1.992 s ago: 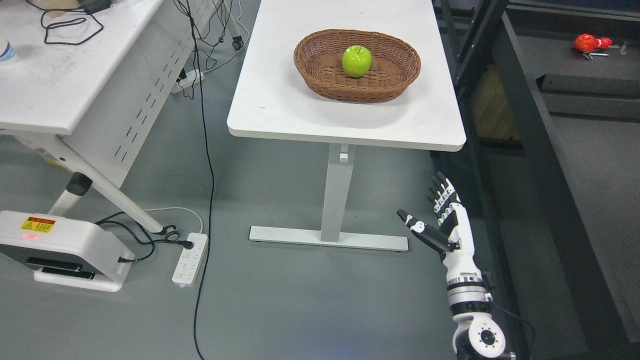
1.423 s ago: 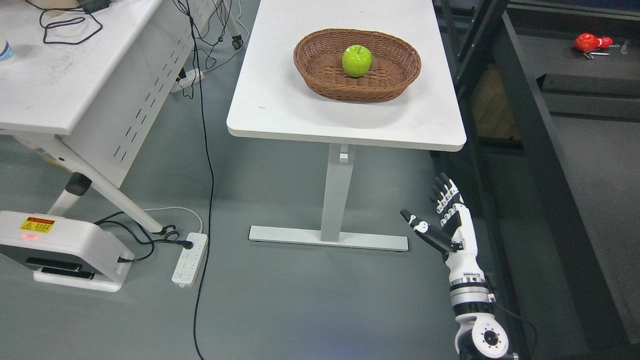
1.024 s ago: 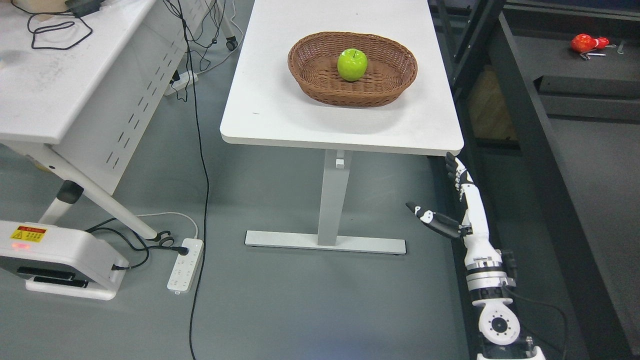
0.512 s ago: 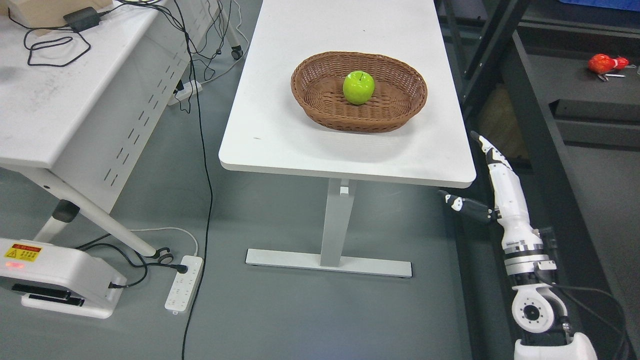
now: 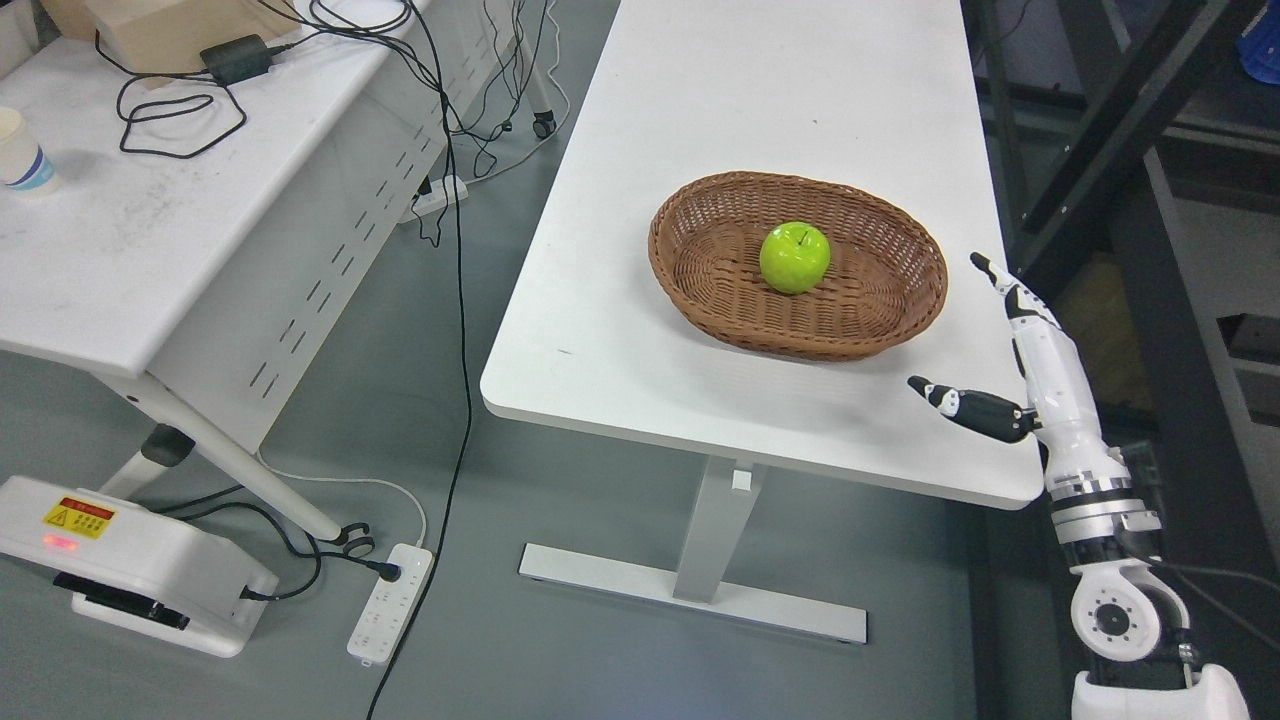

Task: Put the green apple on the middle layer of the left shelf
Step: 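Reach the right hand into the wicker basket toward the green apple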

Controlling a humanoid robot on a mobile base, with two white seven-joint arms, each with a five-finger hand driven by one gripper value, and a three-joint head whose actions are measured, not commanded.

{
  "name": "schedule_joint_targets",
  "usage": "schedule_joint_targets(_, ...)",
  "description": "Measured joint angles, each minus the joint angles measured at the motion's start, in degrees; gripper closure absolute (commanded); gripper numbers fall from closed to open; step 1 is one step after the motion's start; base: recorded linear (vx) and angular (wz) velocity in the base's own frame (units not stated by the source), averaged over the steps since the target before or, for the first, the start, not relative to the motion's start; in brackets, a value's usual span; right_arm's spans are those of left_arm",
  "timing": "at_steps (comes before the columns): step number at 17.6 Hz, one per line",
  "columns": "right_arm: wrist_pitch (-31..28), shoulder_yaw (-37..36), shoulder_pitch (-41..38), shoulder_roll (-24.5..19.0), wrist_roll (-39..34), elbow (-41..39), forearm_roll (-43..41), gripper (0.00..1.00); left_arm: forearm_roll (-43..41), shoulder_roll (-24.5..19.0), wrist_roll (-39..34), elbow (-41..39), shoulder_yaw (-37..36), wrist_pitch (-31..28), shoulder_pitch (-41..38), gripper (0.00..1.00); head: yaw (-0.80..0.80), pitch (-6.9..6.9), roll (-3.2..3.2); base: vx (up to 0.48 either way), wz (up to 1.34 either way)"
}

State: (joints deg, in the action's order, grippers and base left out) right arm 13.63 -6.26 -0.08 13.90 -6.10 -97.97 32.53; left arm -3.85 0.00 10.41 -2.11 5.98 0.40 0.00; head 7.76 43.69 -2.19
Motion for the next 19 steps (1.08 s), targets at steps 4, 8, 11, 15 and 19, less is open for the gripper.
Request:
schedule_joint_targets(4,0.05,-0.40,0.04,0.45,-1.29,-0.23,-2.37,0.00,0.00,0.00,0.00,0.00,0.00,0.00,0.00,0.00,0.00,0.00,0.00,0.180,0.15)
schedule_joint_targets(8,0.05,0.03,0.06,0.63,-1.92,-0.26,-4.05,0.00,-0.01,0.00,0.00,0.00,0.00,0.00,0.00,0.00,0.00,0.00,0.00,0.157,0.10)
schedule_joint_targets(11,0.12,1.61,0.64,0.56,-3.92,0.27,-4.29,0.00,-0.01,0.00,0.00,0.00,0.00,0.00,0.00,0.00,0.00,0.00,0.00,0.122,0.09)
schedule_joint_targets(15,0.17,5.16,2.76,-0.93,-5.62,2.41,-1.12,0.00,-0.01,0.00,0.00,0.00,0.00,0.00,0.00,0.00,0.00,0.00,0.00,0.094,0.04)
schedule_joint_targets(19,0.28,8.21,5.90,-2.71,-5.73,5.88,2.89,0.00,-0.01,0.00,0.00,0.00,0.00,0.00,0.00,0.00,0.00,0.00,0.00,0.050,0.02)
